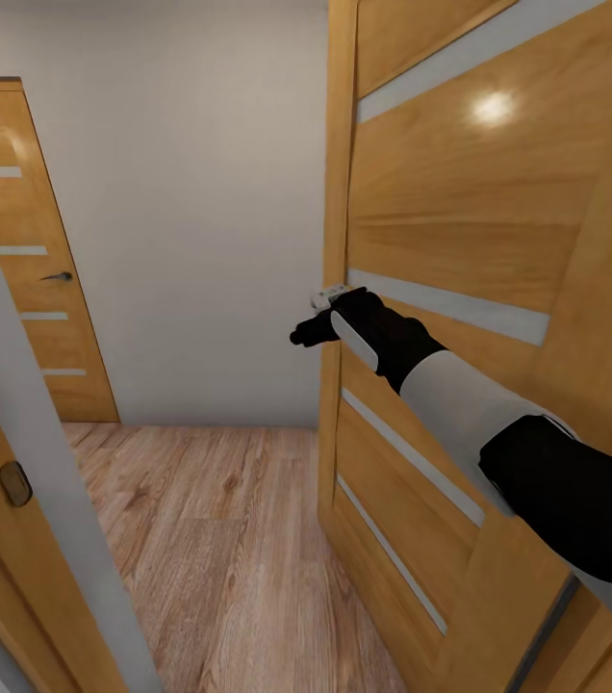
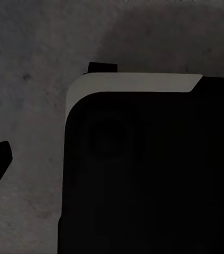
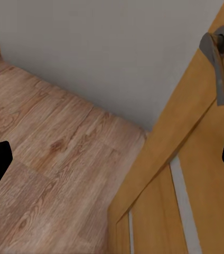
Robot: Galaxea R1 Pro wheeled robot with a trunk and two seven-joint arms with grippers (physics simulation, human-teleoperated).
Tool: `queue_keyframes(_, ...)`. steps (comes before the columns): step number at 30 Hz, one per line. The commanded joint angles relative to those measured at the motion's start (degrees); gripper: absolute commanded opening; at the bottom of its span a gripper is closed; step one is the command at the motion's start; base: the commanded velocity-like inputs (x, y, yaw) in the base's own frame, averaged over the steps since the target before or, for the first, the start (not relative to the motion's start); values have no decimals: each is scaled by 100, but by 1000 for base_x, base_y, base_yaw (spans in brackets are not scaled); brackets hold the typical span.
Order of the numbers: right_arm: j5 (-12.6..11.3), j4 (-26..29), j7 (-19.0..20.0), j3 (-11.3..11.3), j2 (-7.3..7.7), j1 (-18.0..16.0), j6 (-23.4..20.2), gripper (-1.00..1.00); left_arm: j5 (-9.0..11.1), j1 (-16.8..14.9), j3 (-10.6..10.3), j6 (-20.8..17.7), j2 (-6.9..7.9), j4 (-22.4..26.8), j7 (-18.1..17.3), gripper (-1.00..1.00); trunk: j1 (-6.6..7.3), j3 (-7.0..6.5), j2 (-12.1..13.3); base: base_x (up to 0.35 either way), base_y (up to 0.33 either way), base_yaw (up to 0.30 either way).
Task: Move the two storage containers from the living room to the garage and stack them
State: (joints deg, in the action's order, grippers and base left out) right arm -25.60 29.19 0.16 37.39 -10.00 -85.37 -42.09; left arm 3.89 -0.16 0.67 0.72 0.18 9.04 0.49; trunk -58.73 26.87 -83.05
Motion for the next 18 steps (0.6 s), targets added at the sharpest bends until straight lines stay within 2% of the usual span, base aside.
queue_keyframes(1, 3, 1, 2, 14, 0, -6, -19, 100, 41, -2, 3, 8, 0, 1, 4, 100, 0, 6, -3, 0, 0, 0)
queue_keyframes(9, 37, 8, 6, 25, 0, -6, -19, 100, 41, -2, 3, -1, 1, 1, 4, 100, 0, 6, -3, 265, 0, 0)
queue_keyframes(18, 47, 8, 9, 30, 0, -6, -19, 100, 41, -2, 3, 0, 0, 1, 4, 100, 0, 6, -3, 32, 0, 0)
